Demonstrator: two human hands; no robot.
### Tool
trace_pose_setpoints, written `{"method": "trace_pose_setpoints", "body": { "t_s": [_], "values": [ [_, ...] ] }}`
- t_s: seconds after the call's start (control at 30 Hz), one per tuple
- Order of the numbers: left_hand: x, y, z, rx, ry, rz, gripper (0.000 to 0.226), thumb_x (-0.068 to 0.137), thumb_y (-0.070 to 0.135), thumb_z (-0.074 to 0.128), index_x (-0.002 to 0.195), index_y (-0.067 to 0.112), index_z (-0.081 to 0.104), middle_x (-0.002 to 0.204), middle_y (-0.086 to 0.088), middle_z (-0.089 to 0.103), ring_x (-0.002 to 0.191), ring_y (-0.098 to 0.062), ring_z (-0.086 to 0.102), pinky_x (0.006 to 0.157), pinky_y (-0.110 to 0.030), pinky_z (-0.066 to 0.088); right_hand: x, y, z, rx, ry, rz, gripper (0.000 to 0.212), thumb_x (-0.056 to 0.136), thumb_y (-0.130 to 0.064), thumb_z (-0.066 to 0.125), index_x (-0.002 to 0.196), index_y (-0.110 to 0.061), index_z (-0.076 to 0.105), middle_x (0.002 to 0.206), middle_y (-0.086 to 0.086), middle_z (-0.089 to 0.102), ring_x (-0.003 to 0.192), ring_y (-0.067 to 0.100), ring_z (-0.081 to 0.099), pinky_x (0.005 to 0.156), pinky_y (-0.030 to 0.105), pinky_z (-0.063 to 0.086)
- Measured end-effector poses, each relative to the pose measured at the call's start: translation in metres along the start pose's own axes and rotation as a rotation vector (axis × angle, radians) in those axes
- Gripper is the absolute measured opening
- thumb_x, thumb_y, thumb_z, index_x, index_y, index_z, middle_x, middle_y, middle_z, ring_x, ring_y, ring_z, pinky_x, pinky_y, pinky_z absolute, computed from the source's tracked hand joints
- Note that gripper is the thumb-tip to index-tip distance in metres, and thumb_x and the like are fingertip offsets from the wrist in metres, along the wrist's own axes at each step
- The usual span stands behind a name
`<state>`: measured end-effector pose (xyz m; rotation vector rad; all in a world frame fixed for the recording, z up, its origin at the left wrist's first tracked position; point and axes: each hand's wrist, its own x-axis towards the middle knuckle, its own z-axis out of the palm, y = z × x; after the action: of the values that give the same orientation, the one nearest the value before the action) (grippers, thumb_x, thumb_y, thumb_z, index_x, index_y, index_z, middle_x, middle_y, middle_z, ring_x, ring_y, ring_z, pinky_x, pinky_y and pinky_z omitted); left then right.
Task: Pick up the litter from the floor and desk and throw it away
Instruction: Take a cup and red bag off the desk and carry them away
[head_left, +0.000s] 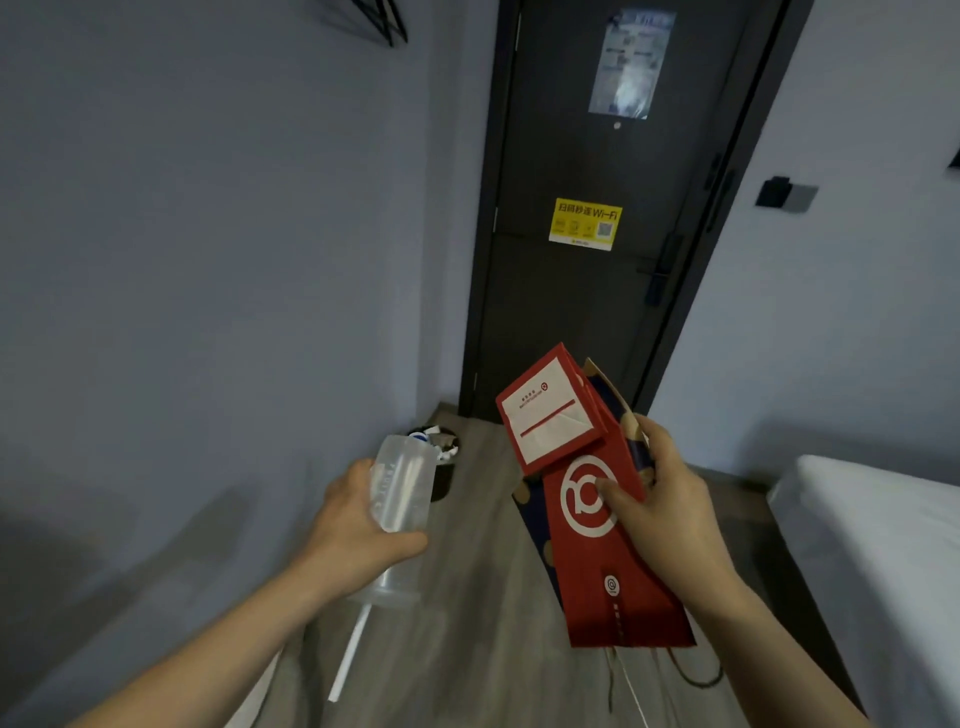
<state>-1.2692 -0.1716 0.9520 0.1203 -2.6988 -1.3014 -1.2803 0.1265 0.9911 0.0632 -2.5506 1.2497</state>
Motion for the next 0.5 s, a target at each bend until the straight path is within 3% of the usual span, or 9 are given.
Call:
{"method": "trace_pose_setpoints", "body": {
  "t_s": [0.17, 0.33, 0.5],
  "values": [
    [0.101, -0.004, 0.025, -0.01, 0.006, -0.033, 0.076, 0.048, 0.047, 0.076, 0.111, 0.034, 0.036, 0.106, 0.005, 0.048, 0.086, -0.004, 0.051, 0.061, -0.019, 0.039, 0.112, 0.037, 0.035, 0.031, -0.028, -0.005, 0.062, 0.087, -0.028, 0.069, 0.132, -0.048, 0.031, 0.088, -0.024, 0.059, 0.07, 0.0, 0.067, 0.046, 0.013, 0.05],
    [0.201, 0.008, 0.048, 0.042, 0.013, -0.079, 0.07, 0.039, 0.056, 0.07, 0.1, 0.035, 0.041, 0.099, 0.008, 0.05, 0.08, -0.003, 0.053, 0.056, -0.017, 0.037, 0.227, 0.066, 0.053, 0.038, -0.062, -0.009, 0.066, 0.085, -0.03, 0.07, 0.134, -0.046, 0.029, 0.085, -0.024, 0.058, 0.067, -0.003, 0.064, 0.045, 0.01, 0.046],
    [0.285, 0.006, 0.071, 0.024, 0.023, -0.129, 0.074, 0.038, 0.057, 0.07, 0.103, 0.03, 0.045, 0.096, 0.005, 0.056, 0.079, -0.006, 0.057, 0.055, -0.019, 0.039, 0.317, 0.094, 0.073, 0.014, -0.089, -0.017, 0.065, 0.085, -0.028, 0.069, 0.134, -0.046, 0.029, 0.084, -0.026, 0.057, 0.061, -0.009, 0.061, 0.042, 0.007, 0.041]
  ]
}}
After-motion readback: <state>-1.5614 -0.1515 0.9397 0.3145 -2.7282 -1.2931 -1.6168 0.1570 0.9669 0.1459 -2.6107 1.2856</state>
